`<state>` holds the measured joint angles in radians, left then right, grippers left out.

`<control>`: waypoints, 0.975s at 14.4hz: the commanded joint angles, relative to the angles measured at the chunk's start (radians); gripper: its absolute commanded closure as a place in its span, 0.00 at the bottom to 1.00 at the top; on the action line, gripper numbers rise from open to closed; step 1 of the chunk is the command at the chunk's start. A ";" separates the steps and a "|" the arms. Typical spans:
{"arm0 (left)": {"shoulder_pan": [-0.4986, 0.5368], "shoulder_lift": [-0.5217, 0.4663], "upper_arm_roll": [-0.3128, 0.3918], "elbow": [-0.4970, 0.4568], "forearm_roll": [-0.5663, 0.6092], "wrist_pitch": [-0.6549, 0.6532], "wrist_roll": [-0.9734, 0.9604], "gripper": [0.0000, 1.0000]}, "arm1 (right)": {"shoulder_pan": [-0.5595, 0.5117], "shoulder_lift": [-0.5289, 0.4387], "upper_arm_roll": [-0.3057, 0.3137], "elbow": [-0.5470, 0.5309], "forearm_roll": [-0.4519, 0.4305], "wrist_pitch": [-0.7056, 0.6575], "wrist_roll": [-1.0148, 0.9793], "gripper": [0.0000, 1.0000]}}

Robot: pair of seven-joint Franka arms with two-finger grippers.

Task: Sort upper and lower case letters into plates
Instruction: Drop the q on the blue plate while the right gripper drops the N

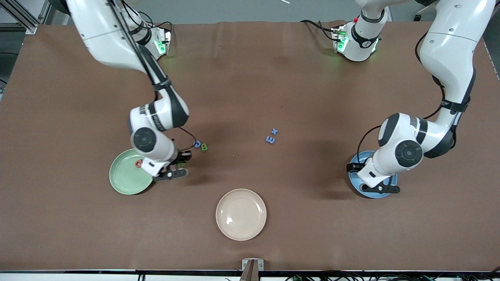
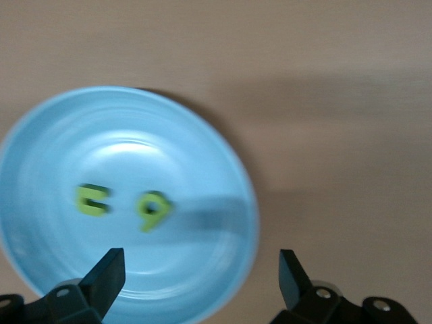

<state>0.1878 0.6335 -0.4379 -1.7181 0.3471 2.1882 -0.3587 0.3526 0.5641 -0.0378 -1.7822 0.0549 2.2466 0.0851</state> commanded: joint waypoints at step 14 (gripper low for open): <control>-0.295 0.034 -0.100 -0.078 0.016 0.134 -0.856 0.04 | -0.228 0.017 0.019 -0.042 0.008 0.031 -0.255 0.99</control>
<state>-0.1021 0.6620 -0.5421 -1.7765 0.3472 2.2739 -1.1531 0.1407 0.5784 -0.0302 -1.8138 0.0566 2.2640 -0.1645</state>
